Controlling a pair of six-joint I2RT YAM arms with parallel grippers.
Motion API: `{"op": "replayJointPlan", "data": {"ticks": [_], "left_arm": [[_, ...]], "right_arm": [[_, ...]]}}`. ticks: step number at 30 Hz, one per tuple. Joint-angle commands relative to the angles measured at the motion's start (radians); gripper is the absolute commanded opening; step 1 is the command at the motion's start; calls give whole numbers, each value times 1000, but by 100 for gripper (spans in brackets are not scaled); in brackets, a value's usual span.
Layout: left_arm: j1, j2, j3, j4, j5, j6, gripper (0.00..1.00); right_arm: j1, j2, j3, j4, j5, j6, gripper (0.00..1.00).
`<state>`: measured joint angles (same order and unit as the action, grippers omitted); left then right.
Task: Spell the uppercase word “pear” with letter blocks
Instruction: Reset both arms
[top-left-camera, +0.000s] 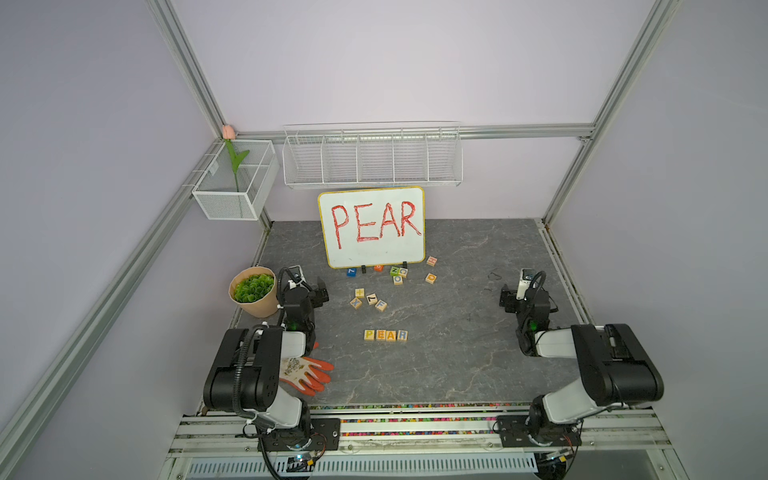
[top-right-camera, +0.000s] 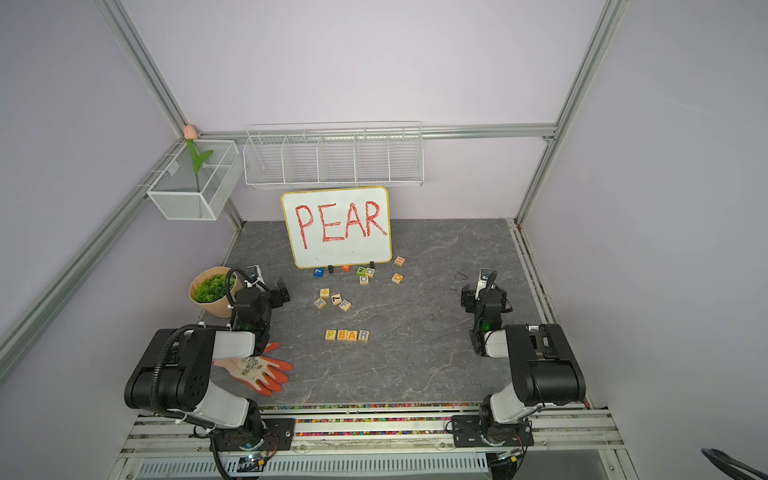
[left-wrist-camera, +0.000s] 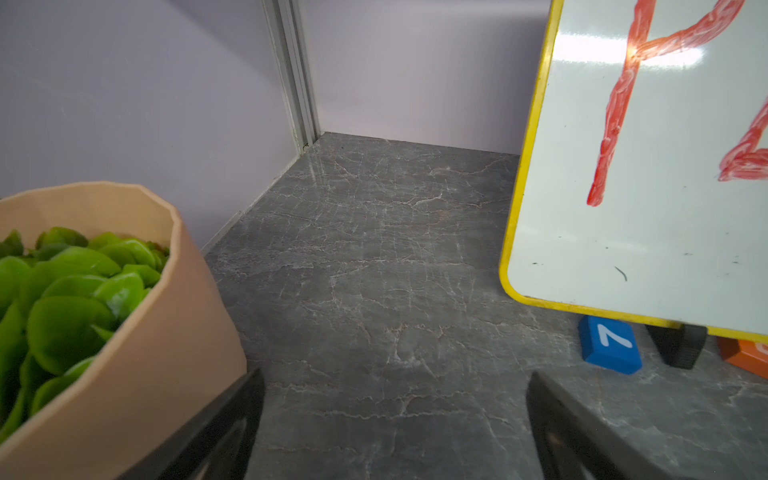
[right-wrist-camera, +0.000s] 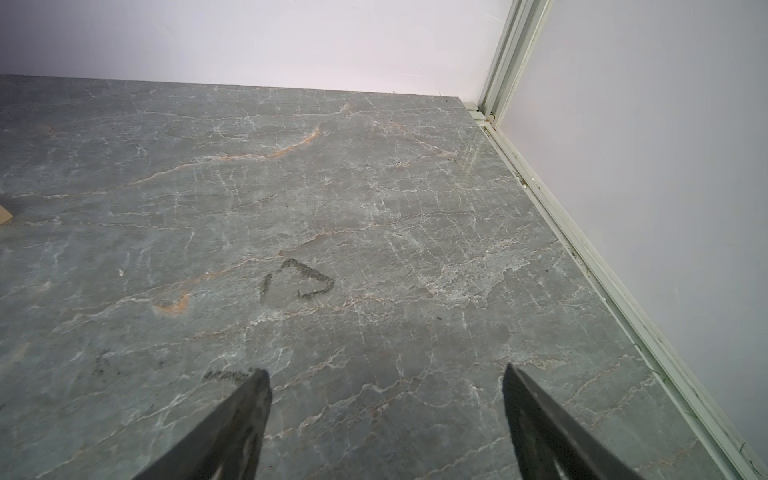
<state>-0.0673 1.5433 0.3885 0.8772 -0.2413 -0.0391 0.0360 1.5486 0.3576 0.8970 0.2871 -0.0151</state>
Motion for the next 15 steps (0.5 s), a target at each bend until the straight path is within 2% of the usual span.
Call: {"op": "replayJointPlan", "data": {"ticks": [1, 15], "left_arm": [[4, 8, 10, 15, -1, 21, 99], [4, 8, 11, 14, -1, 21, 99]], "right_arm": [[1, -12, 7, 19, -11, 3, 89], [2, -12, 8, 21, -11, 3, 89]]}}
